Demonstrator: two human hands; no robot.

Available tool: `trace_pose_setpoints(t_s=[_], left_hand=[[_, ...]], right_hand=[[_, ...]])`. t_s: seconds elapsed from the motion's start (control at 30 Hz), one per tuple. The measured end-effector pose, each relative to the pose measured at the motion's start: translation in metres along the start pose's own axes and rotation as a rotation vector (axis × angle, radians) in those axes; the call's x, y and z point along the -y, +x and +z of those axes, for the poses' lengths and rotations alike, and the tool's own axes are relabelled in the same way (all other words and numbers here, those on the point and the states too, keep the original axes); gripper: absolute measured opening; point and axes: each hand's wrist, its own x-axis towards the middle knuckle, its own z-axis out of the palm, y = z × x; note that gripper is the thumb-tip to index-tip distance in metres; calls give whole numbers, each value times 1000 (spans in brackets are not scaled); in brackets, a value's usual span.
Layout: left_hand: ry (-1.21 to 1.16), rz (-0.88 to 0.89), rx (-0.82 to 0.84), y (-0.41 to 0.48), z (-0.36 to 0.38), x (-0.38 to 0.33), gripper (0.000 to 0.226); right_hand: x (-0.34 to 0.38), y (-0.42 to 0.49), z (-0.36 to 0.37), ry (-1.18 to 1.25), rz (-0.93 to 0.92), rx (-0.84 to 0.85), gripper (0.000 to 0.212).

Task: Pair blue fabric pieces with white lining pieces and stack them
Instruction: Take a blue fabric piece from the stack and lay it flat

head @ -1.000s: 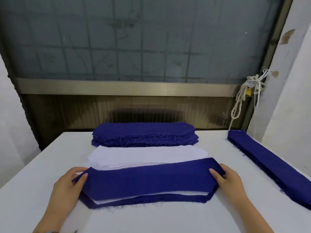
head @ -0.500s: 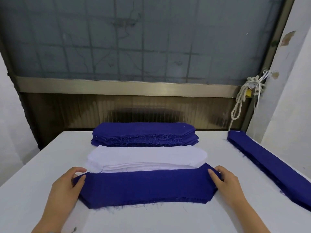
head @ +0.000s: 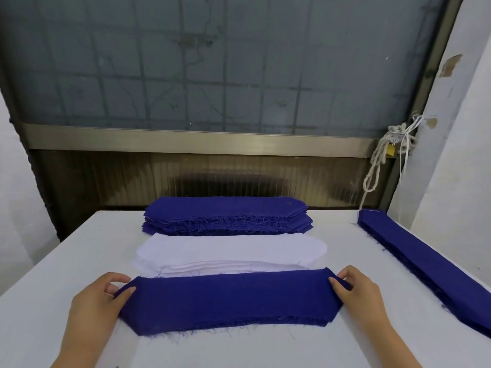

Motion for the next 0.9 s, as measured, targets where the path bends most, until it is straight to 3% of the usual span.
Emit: trace_pose_setpoints(t_s=[0.47,0.63,0.73,0.9], left_hand=[[11,-47,9,2,2,5,19],[150,136,-74,1,-1,1,38],[70,229,27,-2,2,-8,35],[-94,272,316,-10,8,-14,26]], right_hand=[[-3,-1,1,-9,-38,-21,13],[2,-6,1,-154,-170,-106,16],[7,-9,-1,-200,-346,-104,17],[10,-12,-1,-102,-492,160,25]])
